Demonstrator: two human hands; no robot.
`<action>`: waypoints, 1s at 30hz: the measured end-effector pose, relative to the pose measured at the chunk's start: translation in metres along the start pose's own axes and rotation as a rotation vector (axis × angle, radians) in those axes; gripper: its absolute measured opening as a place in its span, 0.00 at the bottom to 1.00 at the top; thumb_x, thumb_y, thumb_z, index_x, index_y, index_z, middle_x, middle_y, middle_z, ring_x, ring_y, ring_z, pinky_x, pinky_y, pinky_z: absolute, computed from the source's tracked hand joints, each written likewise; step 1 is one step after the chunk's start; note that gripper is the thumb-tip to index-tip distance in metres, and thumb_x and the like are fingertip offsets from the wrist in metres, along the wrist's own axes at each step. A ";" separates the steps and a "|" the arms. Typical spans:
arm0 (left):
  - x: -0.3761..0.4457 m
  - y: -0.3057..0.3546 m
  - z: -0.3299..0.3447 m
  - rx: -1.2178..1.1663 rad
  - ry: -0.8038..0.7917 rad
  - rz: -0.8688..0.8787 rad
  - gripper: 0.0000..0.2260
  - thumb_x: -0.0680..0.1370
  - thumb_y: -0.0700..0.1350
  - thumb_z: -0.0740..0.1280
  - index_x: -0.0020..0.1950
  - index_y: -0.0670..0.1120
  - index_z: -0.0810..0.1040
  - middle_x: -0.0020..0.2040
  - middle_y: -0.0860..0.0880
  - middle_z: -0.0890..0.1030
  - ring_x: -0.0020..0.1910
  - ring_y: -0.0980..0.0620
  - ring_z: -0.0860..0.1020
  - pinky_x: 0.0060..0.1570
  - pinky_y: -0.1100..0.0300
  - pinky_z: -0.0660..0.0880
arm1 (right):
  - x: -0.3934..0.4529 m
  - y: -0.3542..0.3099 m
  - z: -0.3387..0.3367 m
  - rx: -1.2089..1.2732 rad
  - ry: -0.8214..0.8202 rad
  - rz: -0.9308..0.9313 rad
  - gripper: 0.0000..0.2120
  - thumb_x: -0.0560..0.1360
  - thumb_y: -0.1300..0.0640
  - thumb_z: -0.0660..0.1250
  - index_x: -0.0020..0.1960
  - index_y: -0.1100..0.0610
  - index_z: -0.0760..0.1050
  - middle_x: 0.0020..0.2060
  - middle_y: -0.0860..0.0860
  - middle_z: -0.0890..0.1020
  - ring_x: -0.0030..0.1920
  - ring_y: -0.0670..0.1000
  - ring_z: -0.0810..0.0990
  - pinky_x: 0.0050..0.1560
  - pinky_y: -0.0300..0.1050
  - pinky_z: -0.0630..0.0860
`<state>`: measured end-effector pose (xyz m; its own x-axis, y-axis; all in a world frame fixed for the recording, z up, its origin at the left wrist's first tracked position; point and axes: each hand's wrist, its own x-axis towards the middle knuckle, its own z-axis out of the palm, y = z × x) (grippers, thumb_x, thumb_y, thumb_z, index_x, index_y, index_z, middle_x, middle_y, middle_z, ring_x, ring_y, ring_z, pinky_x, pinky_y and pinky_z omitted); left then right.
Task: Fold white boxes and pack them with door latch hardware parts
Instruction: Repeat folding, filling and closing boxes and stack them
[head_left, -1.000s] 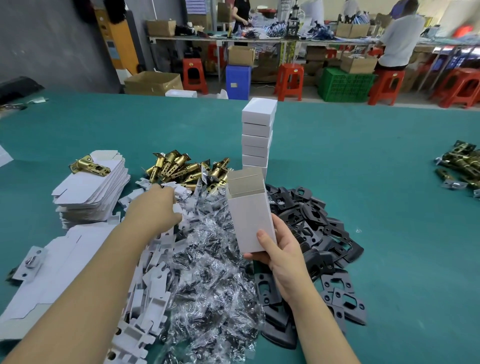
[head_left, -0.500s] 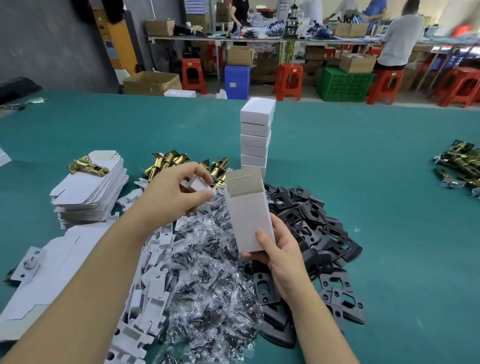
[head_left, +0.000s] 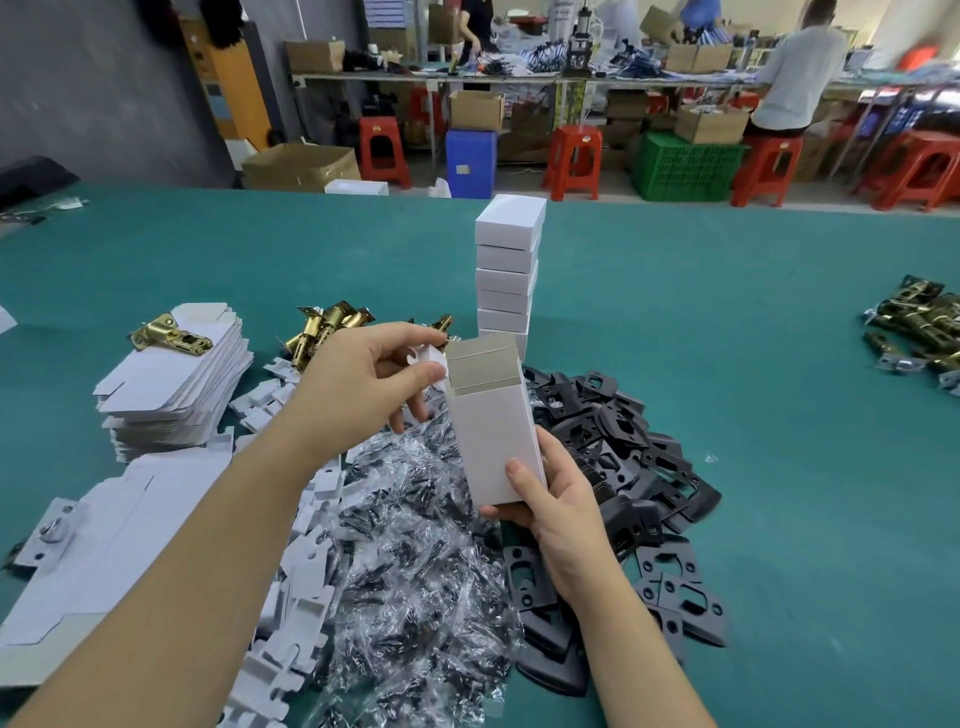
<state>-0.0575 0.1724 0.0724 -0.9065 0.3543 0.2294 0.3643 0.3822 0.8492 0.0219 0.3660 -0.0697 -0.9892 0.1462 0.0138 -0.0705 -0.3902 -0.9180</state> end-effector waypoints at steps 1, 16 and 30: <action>-0.001 0.001 0.001 -0.006 0.021 0.026 0.11 0.79 0.38 0.72 0.59 0.49 0.84 0.35 0.43 0.83 0.27 0.50 0.81 0.30 0.60 0.79 | 0.000 0.000 0.000 0.001 -0.003 -0.003 0.24 0.77 0.53 0.72 0.73 0.48 0.74 0.64 0.53 0.82 0.59 0.60 0.84 0.47 0.51 0.85; 0.001 -0.006 0.006 0.119 0.184 0.182 0.08 0.77 0.44 0.74 0.54 0.54 0.86 0.37 0.55 0.80 0.32 0.59 0.71 0.34 0.73 0.66 | -0.001 0.000 0.000 -0.003 -0.021 -0.001 0.24 0.77 0.50 0.74 0.72 0.45 0.75 0.64 0.53 0.82 0.60 0.61 0.84 0.47 0.52 0.85; 0.027 0.007 0.028 0.408 0.034 0.169 0.03 0.77 0.47 0.75 0.49 0.52 0.88 0.38 0.59 0.82 0.34 0.68 0.74 0.37 0.62 0.70 | -0.001 -0.002 0.000 -0.001 -0.017 0.007 0.23 0.79 0.54 0.71 0.73 0.47 0.74 0.64 0.55 0.82 0.59 0.62 0.84 0.47 0.52 0.85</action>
<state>-0.0735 0.2086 0.0713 -0.8310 0.4151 0.3702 0.5562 0.6294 0.5427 0.0234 0.3667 -0.0675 -0.9917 0.1275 0.0141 -0.0632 -0.3905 -0.9184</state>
